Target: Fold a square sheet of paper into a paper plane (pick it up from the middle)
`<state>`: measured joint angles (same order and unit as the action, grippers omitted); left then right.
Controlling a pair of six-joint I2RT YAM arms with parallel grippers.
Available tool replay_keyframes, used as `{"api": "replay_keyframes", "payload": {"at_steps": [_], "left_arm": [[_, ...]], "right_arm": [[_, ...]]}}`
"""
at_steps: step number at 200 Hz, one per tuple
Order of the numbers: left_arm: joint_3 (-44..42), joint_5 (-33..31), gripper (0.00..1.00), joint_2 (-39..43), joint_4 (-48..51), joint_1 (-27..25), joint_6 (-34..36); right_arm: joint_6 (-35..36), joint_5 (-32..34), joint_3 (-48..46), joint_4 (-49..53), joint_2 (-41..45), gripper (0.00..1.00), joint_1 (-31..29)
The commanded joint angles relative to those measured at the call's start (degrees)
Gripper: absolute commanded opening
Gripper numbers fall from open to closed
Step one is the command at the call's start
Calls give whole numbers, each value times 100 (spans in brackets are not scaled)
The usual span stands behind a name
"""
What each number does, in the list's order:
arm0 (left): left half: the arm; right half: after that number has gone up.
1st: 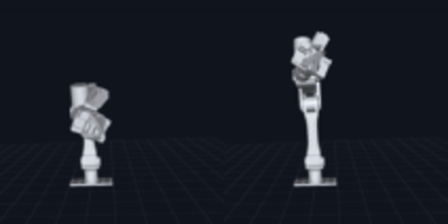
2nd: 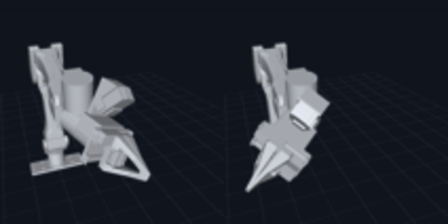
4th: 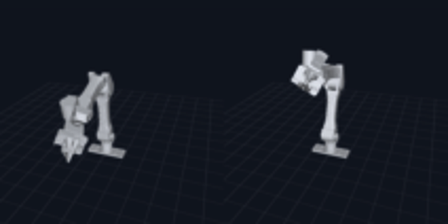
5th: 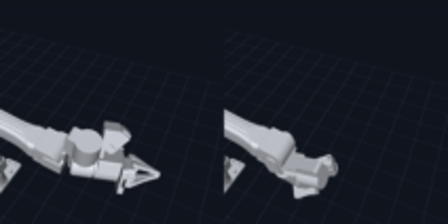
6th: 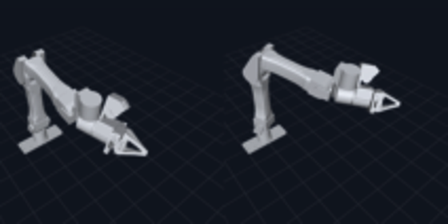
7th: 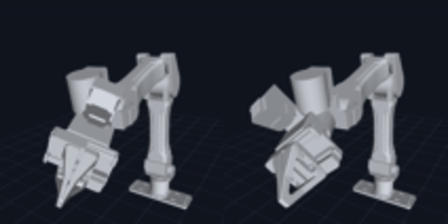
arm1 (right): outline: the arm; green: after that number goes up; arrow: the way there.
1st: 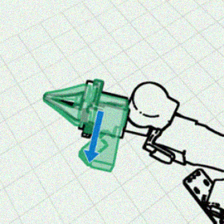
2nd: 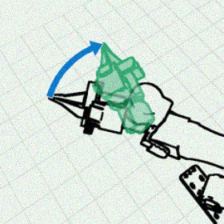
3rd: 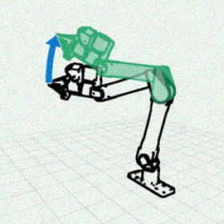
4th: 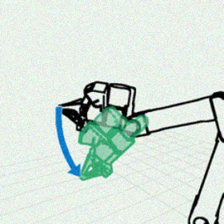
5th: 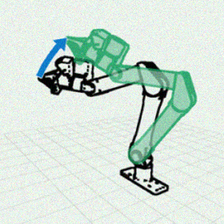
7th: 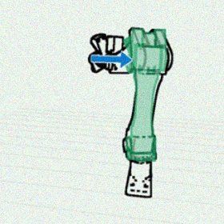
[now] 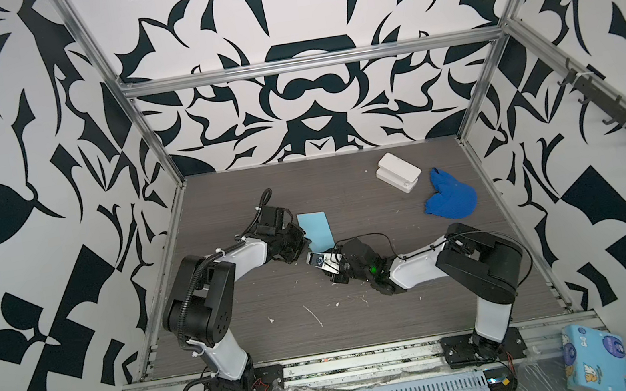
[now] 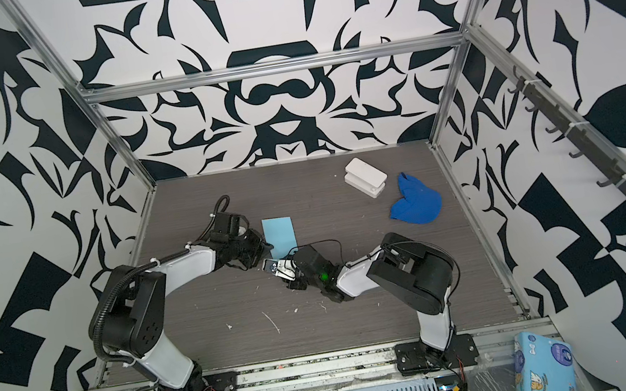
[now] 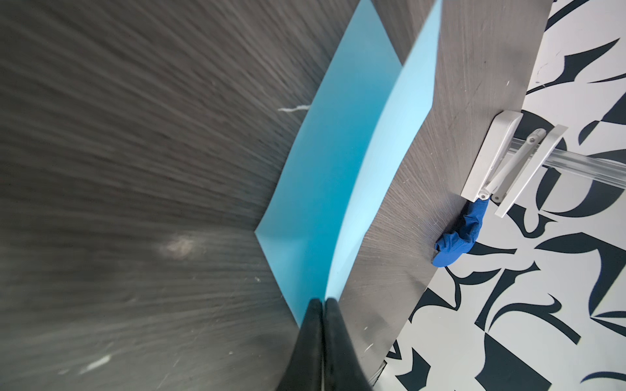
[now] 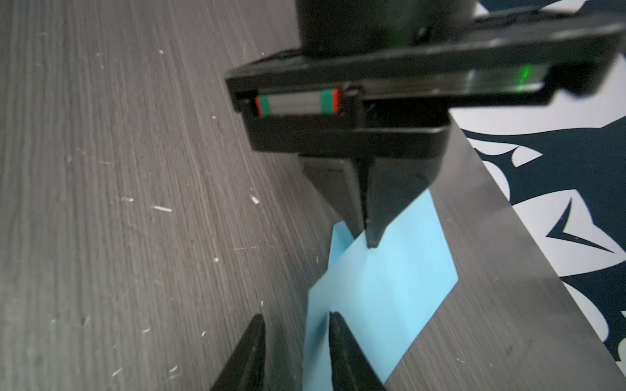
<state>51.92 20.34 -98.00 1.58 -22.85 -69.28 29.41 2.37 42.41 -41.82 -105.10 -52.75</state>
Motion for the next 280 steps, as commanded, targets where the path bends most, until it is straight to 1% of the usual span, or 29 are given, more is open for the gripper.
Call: {"api": "replay_keyframes", "payload": {"at_steps": [1,26,47,77,84,92,98,107,122,144,155,170,182,198,212,227,240,262,280], "left_arm": [[138,-37,8,-44,110,-16,-88],[150,-32,8,-55,124,-10,-93],[165,-13,9,-53,124,-13,-103],[163,11,11,-29,115,-14,-123],[160,29,12,-11,105,-16,-133],[152,49,15,24,113,-2,-134],[152,47,19,63,138,31,-113],[152,82,26,140,232,120,-14],[158,71,35,366,492,377,260],[217,168,39,672,752,807,774],[282,288,39,770,756,940,985],[464,515,38,720,694,958,1263],[642,825,32,525,591,949,1379],[794,1092,29,281,352,848,1417],[1058,1233,26,-31,456,683,1603],[1400,1214,22,-451,808,526,1825],[1658,1152,19,-755,1103,421,1984],[2044,779,15,-1211,1760,353,2351],[2144,656,13,-1436,1931,333,2511]], "right_arm": [[88,363,171,-678,44,33,-44],[83,398,143,-854,45,27,-53],[99,216,177,-740,36,22,-45],[109,88,197,-661,7,11,-57],[117,101,212,-616,6,6,-50],[117,130,232,-573,12,2,-46],[125,142,228,-540,21,0,-52],[148,118,193,-487,69,0,-55],[111,-18,119,-243,216,0,-44],[-8,-391,27,165,445,0,-42],[-105,-571,-12,291,525,0,-47],[-235,-755,-38,400,574,0,-49],[-340,-912,-65,428,583,0,-34],[-476,-1034,-32,543,559,0,-25],[-616,-1169,-32,541,530,0,26],[-767,-1274,-20,522,476,0,60],[-873,-1327,-6,503,421,0,102],[-1078,-1430,-34,388,385,0,194],[-1136,-1448,-27,377,368,0,259]]}}
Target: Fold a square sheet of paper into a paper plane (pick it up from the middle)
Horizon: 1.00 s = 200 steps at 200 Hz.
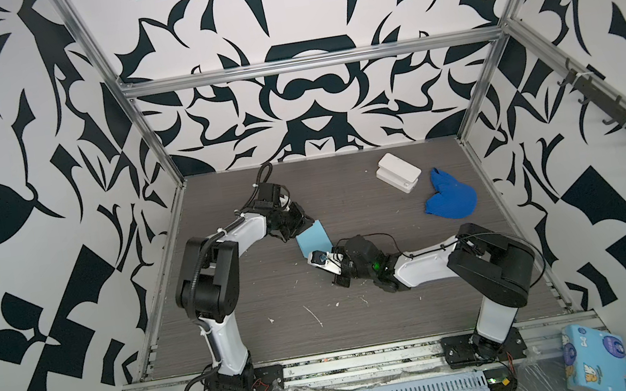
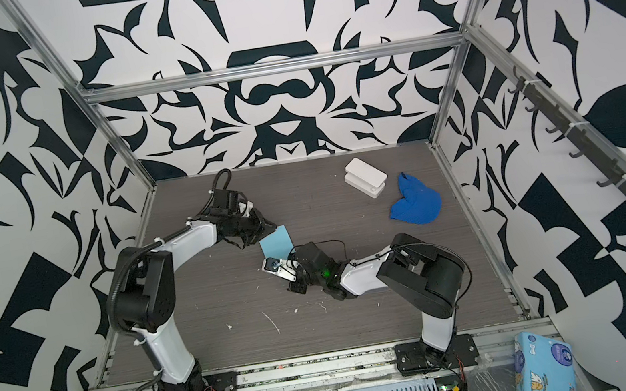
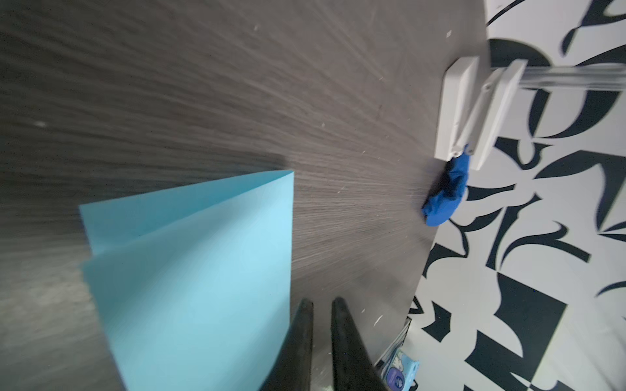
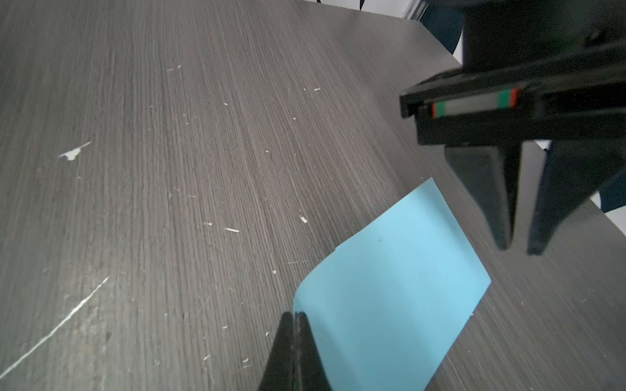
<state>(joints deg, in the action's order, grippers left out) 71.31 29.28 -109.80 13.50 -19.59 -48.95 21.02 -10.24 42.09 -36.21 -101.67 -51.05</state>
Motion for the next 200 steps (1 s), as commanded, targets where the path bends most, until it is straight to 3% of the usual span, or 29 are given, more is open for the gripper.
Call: {"api": "replay_keyframes", "payload": {"at_steps": [1,123,181,200], "left_arm": [[211,-247,13,-263,746,8,485],[1154,-1335,9,-1070,2416,-229,1373],[1257,-343,14,-758,1692,-271,1482],[1395,-301,14,-910,1591,-272,1375]], "right_arm": [[-298,-192,8,-185,20,0,87],[-833,-166,203,-178,-62,0,469],[-893,-864,121,-141,5,0,526],[-930,-968,111,-107,-13,0,534]]}}
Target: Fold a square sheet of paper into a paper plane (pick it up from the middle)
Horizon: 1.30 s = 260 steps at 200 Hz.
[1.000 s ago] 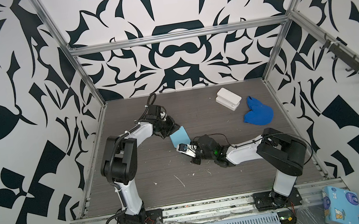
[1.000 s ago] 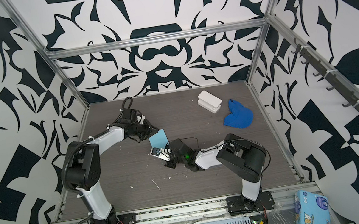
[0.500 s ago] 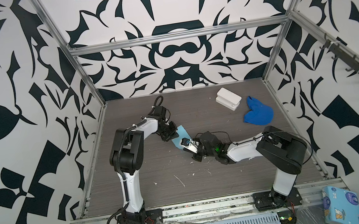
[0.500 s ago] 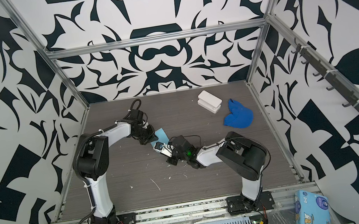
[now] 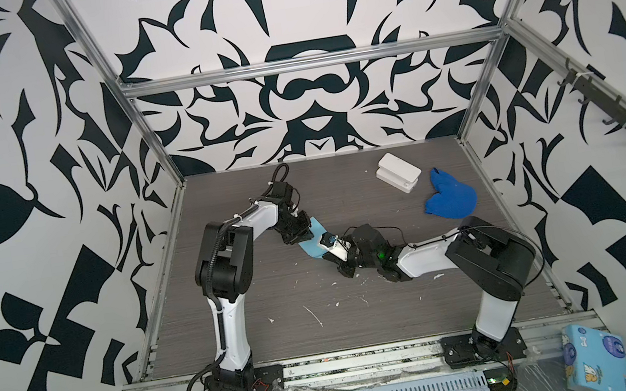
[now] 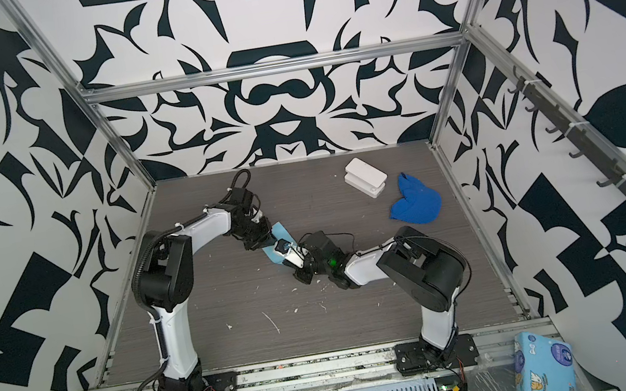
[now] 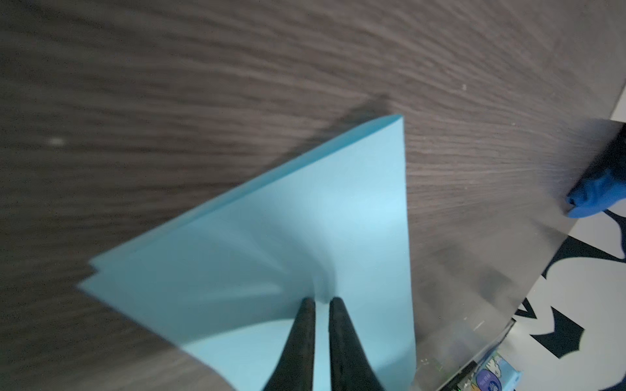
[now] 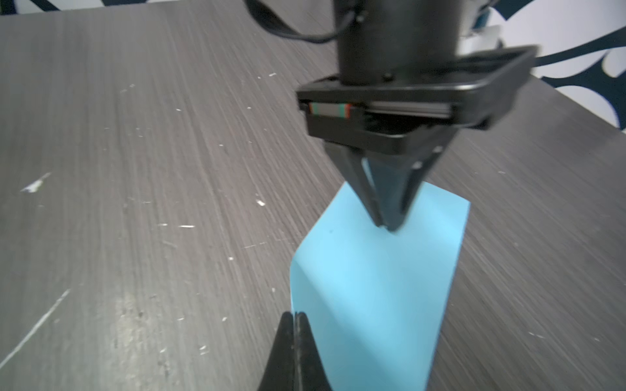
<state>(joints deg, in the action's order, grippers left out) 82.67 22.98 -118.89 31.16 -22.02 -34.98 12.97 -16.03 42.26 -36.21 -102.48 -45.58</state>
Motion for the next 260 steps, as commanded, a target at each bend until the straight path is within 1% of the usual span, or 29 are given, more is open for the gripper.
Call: {"api": "replay_keyframes", "payload": {"at_steps": [1,30,59,82,110,136,165,195,233,260], "left_arm": [[271,320,14,-10,-173,-30,-19],[322,130,14,-144,-205,-31,-26],[497,234,13,-368,-183,-75,37],[676,134,12,-545,-6,-142,122],[873,-146,10,-740,338,-183,222],[1107,-486,10,-953,865,-252,392],[1155,-691,9,-1057,1139,-294,499],[1113,-690,9,-1042,1143,-302,529],[1141,-633,9,-1076,1125,-295,528],[1170,-610,8,-1092,1121,-300,510]], "right_arm": [[-123,-386,92,-107,69,0,-12],[-129,-400,98,-67,67,0,-12],[-131,-428,107,-36,48,0,-10],[-146,-379,99,-36,50,0,-12],[-185,-244,89,-43,59,0,-3],[-257,39,100,-47,92,0,14],[-377,492,228,85,62,0,80],[-541,1023,389,252,-60,0,152],[-665,1279,560,480,-171,0,213],[-647,1322,690,738,-245,0,225]]}}
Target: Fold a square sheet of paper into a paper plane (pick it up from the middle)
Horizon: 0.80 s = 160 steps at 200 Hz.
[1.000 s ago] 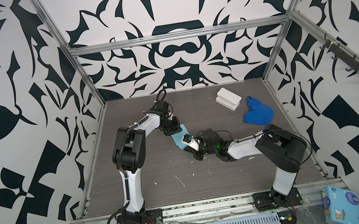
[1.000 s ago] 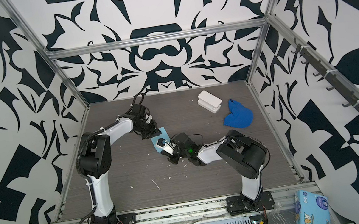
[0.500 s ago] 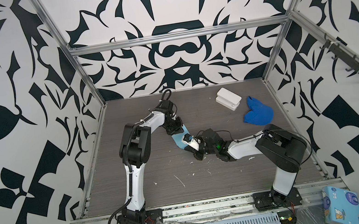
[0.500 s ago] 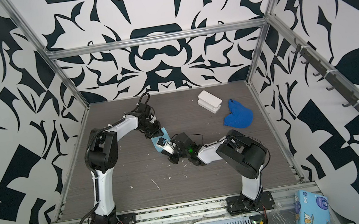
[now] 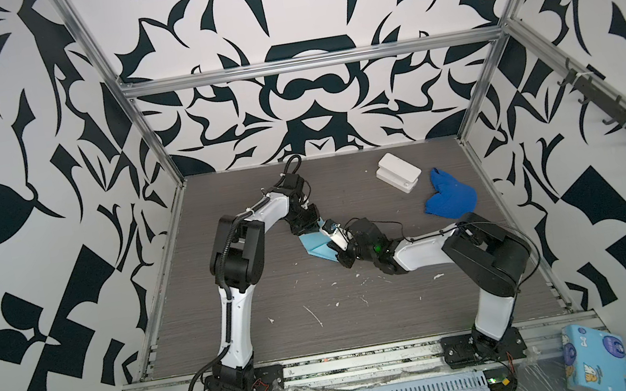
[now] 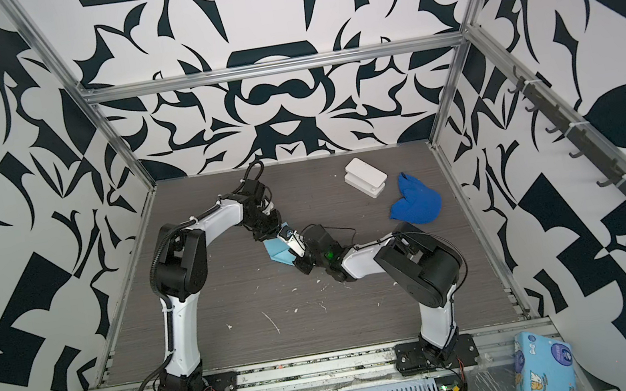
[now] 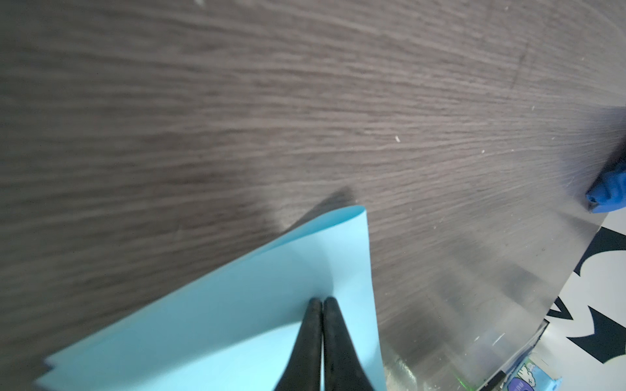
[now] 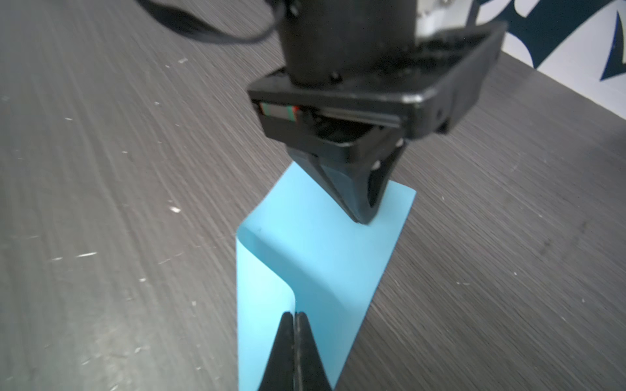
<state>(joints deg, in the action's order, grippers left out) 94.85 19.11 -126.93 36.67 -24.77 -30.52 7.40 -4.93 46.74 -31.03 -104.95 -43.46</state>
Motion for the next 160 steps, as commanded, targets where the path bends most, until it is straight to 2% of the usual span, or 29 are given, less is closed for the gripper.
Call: {"api": "replay_keyframes", "payload": {"at_steps": [1,160], "left_arm": [[-51,-223,8,-288,570,-21,64],[-54,-182,8,-323,554,-24,55]], "right_arm": [[-89,212,245,233,1,0,13],[-184,-33,730,836,-333,0,154]]}}
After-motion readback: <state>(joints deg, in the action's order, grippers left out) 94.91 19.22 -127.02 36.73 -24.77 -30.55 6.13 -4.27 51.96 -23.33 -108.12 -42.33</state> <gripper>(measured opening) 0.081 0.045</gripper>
